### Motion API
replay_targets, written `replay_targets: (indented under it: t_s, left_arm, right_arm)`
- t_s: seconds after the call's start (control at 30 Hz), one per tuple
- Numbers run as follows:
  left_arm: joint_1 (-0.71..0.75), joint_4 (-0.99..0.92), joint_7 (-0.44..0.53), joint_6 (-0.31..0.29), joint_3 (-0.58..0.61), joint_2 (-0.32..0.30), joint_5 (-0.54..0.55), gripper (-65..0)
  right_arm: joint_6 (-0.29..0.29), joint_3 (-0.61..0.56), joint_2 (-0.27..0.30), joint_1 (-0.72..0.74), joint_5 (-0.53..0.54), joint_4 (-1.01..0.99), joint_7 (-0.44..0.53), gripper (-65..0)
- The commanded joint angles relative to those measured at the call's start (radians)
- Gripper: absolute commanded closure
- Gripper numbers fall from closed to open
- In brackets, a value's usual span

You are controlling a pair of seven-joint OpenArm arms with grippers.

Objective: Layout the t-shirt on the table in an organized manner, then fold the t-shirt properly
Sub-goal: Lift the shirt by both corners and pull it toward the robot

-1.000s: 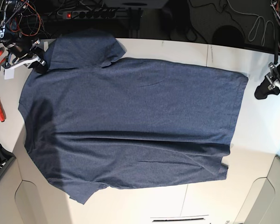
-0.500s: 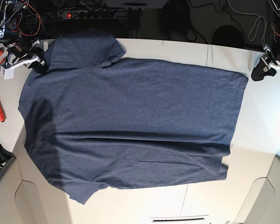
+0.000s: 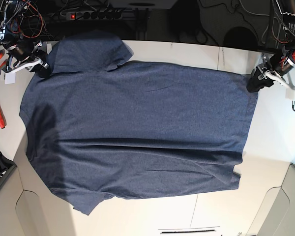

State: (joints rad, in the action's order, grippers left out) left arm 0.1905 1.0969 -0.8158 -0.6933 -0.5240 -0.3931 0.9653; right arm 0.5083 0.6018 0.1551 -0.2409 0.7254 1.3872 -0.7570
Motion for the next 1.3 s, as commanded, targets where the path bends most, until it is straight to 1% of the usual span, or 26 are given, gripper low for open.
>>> replay_targets:
  t_s: [0.0,0.03,0.07,0.1,0.2,0.3,0.4,0.57,0.63,0.9,1.1,1.27]
  left_arm:
    - [-0.006,0.011,-0.003,-0.005,-0.004,-0.017,0.0,-18.4]
    - [-0.008,0.011,-0.004,-0.005,-0.006,-0.017,0.003,-11.7]
    - [-0.008,0.011,-0.003,-0.005,-0.006,-0.017,0.004,-3.0]
    - [-0.008,0.011,-0.004,-0.005,-0.006,-0.017,0.003,0.0]
    - [-0.007,0.011,-0.017,-0.005,-0.006,-0.017,0.005,0.0]
    - [-0.007,0.011,-0.059,-0.005,-0.028,-0.017,0.043,0.0]
    - [-0.004,0.011,-0.111,-0.005,-0.087,-0.017,0.099,0.0]
    - [0.003,0.011,-0.248,-0.005,-0.208,-0.017,0.22,0.0]
    - [0.02,0.011,-0.269,-0.005,-0.233,-0.021,0.263,0.0]
    - [0.14,0.011,-0.298,-0.005,-0.238,-0.032,0.378,0.0]
    - [0.187,0.011,-0.372,-0.005,-0.253,-0.032,0.471,0.0]
    - [0.201,0.011,-0.44,-0.005,-0.283,-0.037,0.518,0.0]
  right_arm:
    - [0.014,0.005,0.013,0.002,0.016,0.012,0.012,0.0]
    - [0.014,0.005,0.013,0.002,0.016,0.012,0.012,0.0]
    - [0.014,0.005,0.013,0.002,0.016,0.012,0.011,0.0]
    - [0.014,0.005,0.013,0.002,0.017,0.012,0.011,0.0]
    - [0.016,0.005,0.013,0.002,0.045,0.017,-0.021,0.0]
    - [0.016,0.013,0.013,0.001,0.061,0.038,-0.068,0.0]
    - [0.016,0.029,0.013,-0.01,0.061,0.07,-0.085,0.0]
    - [0.016,0.057,0.013,-0.039,0.061,0.135,-0.112,0.0]
    - [0.016,0.062,0.013,-0.061,0.062,0.167,-0.114,0.0]
    - [0.016,0.062,0.013,-0.151,0.069,0.264,-0.121,0.0]
    - [0.016,0.062,0.013,-0.199,0.121,0.277,-0.161,0.0]
    - [0.016,0.066,0.013,-0.235,0.145,0.278,-0.165,0.0]
